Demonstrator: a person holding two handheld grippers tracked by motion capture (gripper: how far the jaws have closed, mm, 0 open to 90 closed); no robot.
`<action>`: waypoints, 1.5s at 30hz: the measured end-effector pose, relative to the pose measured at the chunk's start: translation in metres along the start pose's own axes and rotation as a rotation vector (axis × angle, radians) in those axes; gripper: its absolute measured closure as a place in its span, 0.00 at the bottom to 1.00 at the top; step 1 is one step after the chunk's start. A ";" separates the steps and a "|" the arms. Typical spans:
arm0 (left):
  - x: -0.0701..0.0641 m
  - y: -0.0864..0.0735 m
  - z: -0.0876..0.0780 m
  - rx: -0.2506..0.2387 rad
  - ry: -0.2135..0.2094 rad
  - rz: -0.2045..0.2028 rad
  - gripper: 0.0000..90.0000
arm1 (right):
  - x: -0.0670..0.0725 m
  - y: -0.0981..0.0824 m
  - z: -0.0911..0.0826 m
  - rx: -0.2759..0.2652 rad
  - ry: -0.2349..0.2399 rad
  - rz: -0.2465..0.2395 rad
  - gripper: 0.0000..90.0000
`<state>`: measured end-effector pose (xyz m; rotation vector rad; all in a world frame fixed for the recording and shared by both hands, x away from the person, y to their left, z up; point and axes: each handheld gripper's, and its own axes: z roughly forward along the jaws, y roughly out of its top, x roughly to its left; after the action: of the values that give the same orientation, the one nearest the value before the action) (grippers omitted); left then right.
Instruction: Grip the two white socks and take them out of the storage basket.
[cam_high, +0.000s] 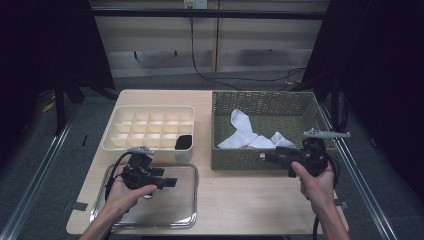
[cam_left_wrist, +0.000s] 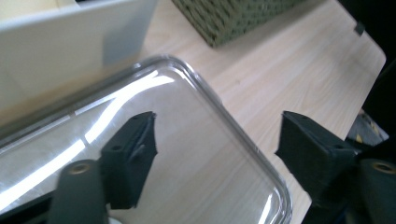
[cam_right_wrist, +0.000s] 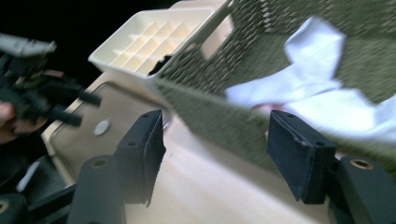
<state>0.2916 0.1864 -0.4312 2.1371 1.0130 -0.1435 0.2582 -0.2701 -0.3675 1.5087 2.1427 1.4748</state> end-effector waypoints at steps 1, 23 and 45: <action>0.001 -0.002 0.001 0.001 -0.001 0.006 0.27 | -0.003 0.005 0.000 0.005 -0.003 -0.005 0.41; 0.002 -0.040 -0.004 -0.029 -0.032 -0.045 0.31 | -0.071 0.066 0.042 0.145 -0.185 0.058 0.51; 0.003 -0.042 0.003 -0.014 -0.022 -0.054 0.31 | -0.134 0.073 0.084 0.337 -0.274 0.216 0.61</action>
<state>0.2646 0.2033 -0.4596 2.0919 1.0566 -0.1844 0.4203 -0.3202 -0.4077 1.9763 2.1924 0.9140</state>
